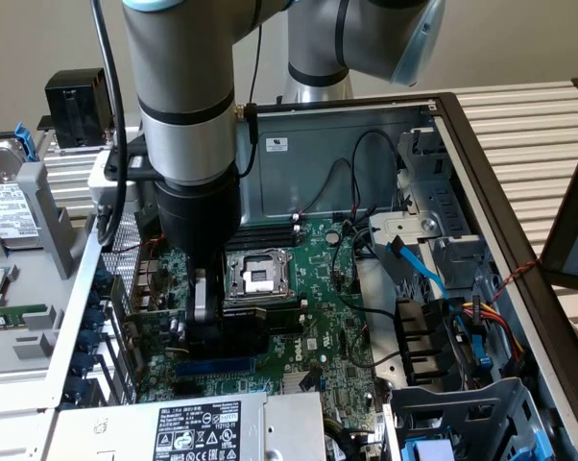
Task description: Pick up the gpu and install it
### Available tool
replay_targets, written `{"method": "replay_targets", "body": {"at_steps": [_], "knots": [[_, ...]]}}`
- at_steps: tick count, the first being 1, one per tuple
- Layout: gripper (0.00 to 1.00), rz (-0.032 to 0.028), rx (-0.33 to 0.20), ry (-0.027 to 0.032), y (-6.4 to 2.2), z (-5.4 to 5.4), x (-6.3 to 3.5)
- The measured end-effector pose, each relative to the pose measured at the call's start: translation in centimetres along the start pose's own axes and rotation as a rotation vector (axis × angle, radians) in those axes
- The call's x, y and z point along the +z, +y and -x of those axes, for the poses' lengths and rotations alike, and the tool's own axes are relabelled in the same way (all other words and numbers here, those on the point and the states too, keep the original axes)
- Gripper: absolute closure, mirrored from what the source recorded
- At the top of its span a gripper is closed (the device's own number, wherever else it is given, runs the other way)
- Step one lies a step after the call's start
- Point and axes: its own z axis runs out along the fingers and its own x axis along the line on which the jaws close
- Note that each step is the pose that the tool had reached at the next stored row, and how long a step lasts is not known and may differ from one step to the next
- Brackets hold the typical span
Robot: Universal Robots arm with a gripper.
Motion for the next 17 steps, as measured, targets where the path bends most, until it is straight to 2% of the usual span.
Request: {"method": "replay_targets", "body": {"at_steps": [17], "knots": [[0.73, -0.0005, 0.000, -0.0001, -0.01, 0.06, 0.22]]}}
